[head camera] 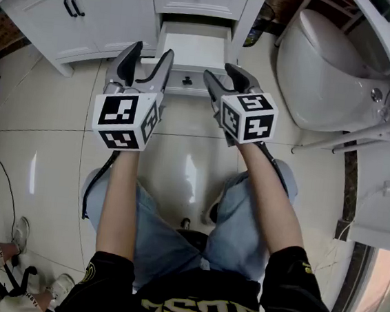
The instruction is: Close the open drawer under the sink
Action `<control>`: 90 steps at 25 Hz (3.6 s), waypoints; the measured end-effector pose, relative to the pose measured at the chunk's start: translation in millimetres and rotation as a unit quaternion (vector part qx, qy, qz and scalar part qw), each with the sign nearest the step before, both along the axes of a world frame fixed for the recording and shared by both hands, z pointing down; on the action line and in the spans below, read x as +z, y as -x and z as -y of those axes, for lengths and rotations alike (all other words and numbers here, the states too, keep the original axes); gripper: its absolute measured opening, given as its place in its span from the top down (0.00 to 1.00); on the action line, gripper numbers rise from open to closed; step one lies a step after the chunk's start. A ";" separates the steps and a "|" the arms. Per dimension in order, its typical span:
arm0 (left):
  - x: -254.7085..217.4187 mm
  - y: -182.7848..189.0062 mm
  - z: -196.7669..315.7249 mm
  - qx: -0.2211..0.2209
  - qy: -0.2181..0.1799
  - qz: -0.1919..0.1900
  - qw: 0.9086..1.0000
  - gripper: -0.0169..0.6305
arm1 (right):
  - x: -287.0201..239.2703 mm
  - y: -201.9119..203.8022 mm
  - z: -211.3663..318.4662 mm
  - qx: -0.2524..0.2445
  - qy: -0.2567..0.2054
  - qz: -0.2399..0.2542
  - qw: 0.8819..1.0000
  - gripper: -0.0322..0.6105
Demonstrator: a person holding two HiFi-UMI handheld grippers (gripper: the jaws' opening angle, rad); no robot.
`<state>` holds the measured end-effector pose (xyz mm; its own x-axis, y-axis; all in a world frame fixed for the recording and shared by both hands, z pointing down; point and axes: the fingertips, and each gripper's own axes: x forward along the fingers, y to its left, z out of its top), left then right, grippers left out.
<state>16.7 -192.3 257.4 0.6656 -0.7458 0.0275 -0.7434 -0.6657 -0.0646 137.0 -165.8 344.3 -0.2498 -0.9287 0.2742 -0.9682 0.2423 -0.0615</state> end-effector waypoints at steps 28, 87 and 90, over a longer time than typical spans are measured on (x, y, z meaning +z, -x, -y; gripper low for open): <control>47.1 11.7 75.8 -0.027 0.053 0.015 0.998 0.59 | 164.8 37.2 76.1 -0.020 0.154 0.033 0.987 0.82; 8.3 -0.6 52.4 -0.002 -0.005 -0.008 1.000 0.59 | -34.5 -0.6 66.1 0.002 -0.107 0.024 0.994 0.66; 1.4 3.5 41.7 -0.014 -0.019 -0.007 1.000 0.59 | -55.6 1.9 43.2 0.006 -0.138 0.024 0.990 0.50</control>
